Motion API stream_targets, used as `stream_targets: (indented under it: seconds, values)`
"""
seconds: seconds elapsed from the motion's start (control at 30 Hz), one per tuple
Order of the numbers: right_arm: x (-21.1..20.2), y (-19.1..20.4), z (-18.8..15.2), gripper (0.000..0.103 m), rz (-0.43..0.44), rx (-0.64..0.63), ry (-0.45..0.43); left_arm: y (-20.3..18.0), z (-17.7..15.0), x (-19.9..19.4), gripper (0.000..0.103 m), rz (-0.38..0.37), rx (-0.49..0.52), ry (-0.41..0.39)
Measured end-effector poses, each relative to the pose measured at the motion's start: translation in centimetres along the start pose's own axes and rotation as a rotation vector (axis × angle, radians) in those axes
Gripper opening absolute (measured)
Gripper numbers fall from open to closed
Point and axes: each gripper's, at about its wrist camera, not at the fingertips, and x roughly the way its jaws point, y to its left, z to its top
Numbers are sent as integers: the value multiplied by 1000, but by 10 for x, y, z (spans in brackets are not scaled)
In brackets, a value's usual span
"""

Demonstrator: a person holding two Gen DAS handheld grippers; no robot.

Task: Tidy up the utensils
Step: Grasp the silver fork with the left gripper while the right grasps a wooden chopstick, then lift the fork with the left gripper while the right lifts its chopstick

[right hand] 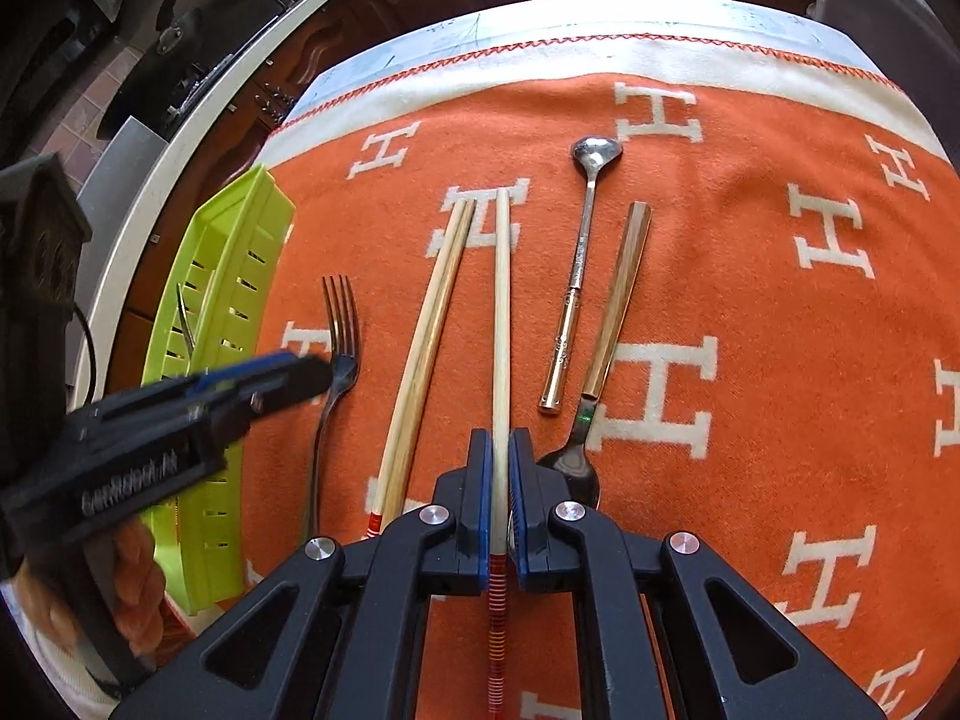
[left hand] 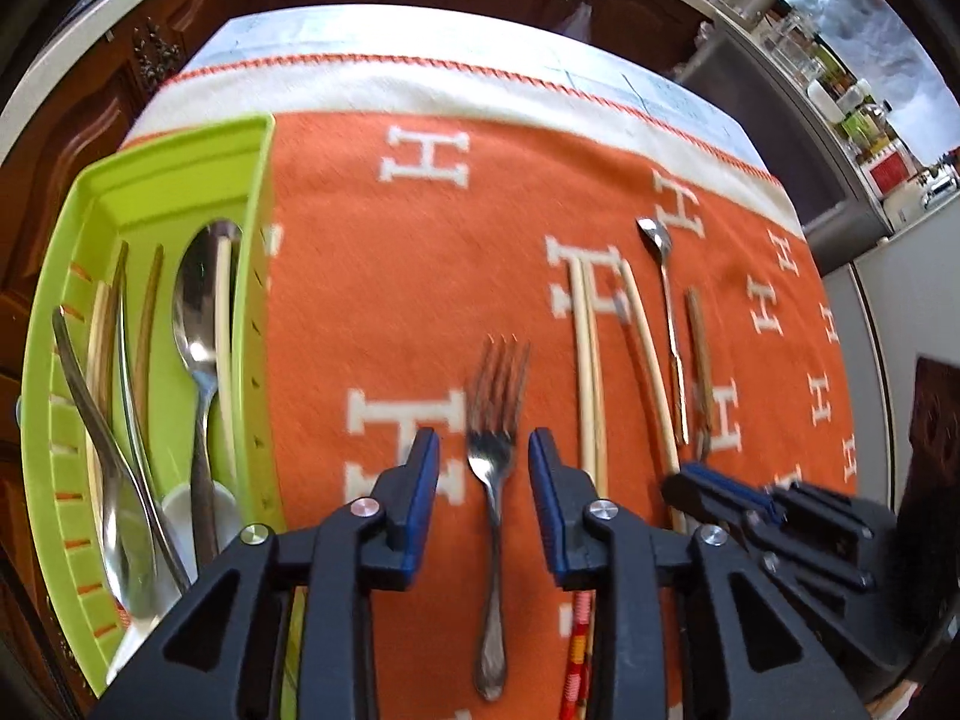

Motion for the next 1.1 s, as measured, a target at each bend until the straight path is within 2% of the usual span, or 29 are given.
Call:
stream_targets:
  seconds: [0.3,0.6,1.1]
  values:
    - [-7,-8,-5,5,31,9,-8,-10,10,19,29,55,74,-36]
    - [-4,-11,-11,5,41,9,-15,-11,16,23,29,33,108,-78]
    - [-5,-17,-16,5,62,6,-29,-31,24,30,27,15,246,-51]
